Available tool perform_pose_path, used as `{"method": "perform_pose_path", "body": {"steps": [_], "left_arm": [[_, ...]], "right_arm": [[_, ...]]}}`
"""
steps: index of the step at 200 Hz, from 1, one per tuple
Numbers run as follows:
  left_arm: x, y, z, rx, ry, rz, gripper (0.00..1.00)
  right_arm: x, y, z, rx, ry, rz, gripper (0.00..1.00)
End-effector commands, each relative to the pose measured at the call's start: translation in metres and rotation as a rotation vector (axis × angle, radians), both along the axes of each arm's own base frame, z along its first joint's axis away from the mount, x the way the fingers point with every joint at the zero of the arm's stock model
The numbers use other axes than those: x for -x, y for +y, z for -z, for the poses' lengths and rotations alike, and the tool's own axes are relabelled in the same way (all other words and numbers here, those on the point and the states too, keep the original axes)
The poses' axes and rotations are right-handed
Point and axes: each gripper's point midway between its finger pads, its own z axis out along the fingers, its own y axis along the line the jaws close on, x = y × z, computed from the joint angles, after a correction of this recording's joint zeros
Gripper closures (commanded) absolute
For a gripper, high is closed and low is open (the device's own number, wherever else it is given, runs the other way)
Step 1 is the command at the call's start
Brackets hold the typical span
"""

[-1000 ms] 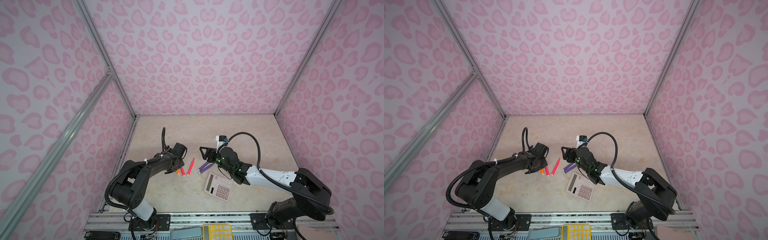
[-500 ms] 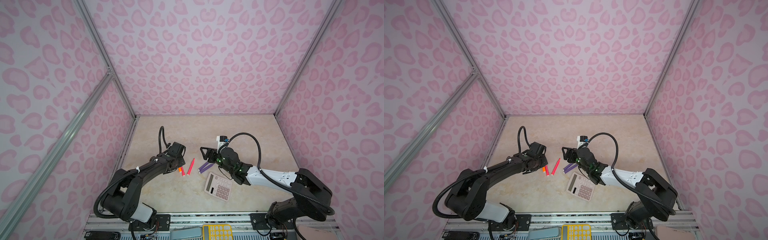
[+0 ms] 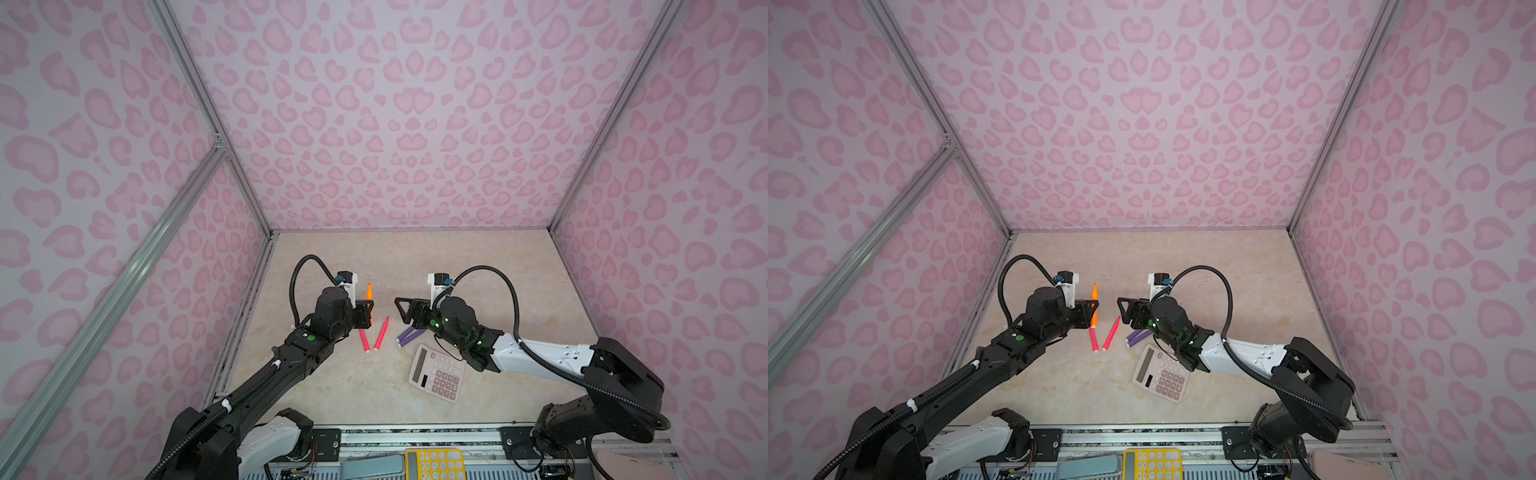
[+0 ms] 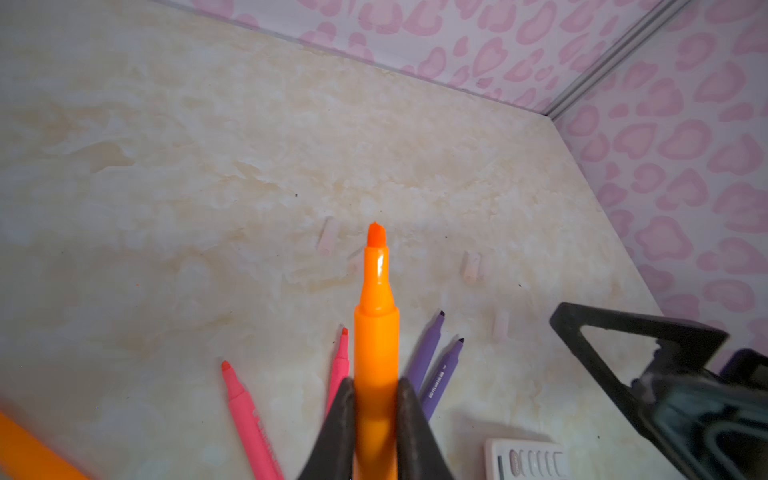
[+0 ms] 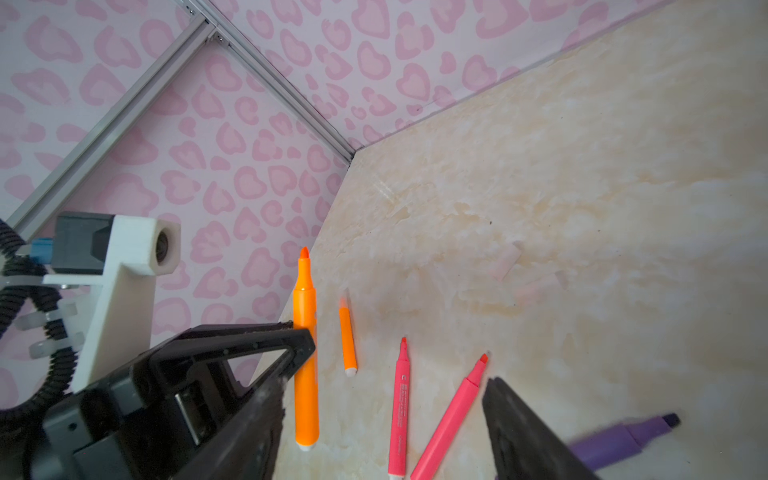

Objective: Insert the pens into the pen caps
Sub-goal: 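Lift the orange highlighter upright and bring it toward the right gripper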

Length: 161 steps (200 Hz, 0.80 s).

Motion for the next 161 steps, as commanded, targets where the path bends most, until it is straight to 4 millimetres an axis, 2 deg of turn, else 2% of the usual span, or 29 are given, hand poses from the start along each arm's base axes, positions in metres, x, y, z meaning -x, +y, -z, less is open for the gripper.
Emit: {"method": "perform_pose_path", "body": {"steps": [1,26,103,136,161], "left_arm": [[0.001,-0.022,-0.023,0.063,-0.097,0.123,0.96],[0.005,-0.032,-0.027,0.099,-0.107,0.181,0.96],[0.012,-0.062,-0.028,0.123,-0.1,0.314,0.96],[0.019,-0.075,-0.028,0.107,-0.109,0.362,0.96],[0.022,-0.078,-0.028,0.105,-0.115,0.377,0.96]], "right_arm": [[0.003,0.004,-0.009,-0.002,-0.034,-0.015,0.23],[0.005,0.009,-0.012,-0.003,-0.039,-0.033,0.23],[0.003,0.031,-0.007,0.03,-0.015,-0.087,0.34],[0.002,0.033,-0.004,0.042,-0.001,-0.084,0.41],[-0.001,0.031,-0.003,0.037,0.01,-0.071,0.51]]}}
